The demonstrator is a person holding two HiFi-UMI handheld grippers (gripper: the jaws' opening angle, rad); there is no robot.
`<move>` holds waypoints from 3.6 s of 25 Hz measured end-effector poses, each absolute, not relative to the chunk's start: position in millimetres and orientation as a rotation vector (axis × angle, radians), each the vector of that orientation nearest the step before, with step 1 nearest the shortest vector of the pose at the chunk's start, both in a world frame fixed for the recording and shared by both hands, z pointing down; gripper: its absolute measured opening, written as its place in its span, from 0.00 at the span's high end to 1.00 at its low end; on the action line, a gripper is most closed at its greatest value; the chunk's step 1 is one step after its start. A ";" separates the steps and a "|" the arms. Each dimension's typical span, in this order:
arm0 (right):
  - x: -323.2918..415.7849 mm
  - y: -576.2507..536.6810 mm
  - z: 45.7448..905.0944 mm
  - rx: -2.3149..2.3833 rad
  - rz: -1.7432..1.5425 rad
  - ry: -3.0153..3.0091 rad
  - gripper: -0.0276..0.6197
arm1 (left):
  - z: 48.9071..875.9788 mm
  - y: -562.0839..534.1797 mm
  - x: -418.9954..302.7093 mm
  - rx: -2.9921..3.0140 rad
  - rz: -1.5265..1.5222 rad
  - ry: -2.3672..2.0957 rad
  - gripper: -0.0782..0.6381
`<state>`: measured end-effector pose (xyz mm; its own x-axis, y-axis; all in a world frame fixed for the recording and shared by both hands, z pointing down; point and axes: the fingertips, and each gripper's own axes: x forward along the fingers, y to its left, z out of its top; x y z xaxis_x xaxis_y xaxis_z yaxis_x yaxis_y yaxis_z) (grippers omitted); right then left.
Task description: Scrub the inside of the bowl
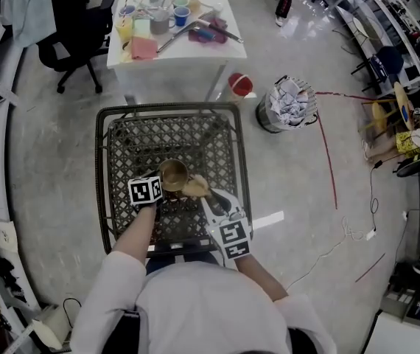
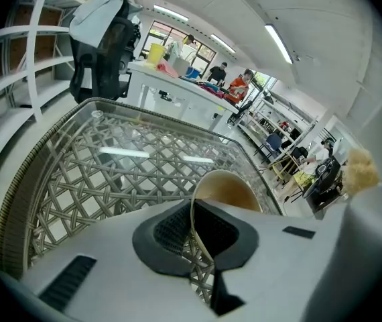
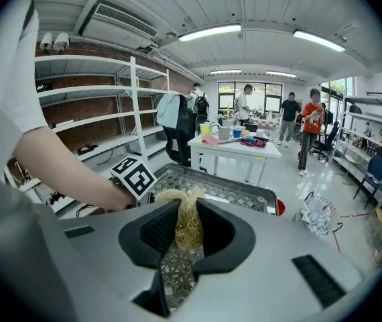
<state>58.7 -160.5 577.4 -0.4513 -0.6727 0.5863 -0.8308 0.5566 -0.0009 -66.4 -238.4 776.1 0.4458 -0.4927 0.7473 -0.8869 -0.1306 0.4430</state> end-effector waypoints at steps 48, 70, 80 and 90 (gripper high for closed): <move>46.2 -167.7 569.1 1.190 0.376 -2.300 0.82 | 743.2 -247.8 -83.4 1.785 0.307 -1.142 0.65; 41.7 -178.9 528.9 1.245 0.275 -2.403 0.82 | 581.5 -223.8 -76.6 2.208 0.141 -1.223 0.82; 46.0 -170.4 501.4 1.298 0.226 -2.448 0.82 | 522.1 -191.8 -69.5 2.355 0.109 -1.227 0.83; 51.2 -162.9 477.7 1.342 0.189 -2.490 0.82 | 492.3 -167.9 -70.5 2.402 0.123 -1.258 0.83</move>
<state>51.2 -162.9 477.7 -0.5159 -0.7920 0.3266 -0.8323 0.5537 0.0280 -70.5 -167.9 492.3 0.5855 -0.7648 0.2687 -0.8024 -0.4997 0.3262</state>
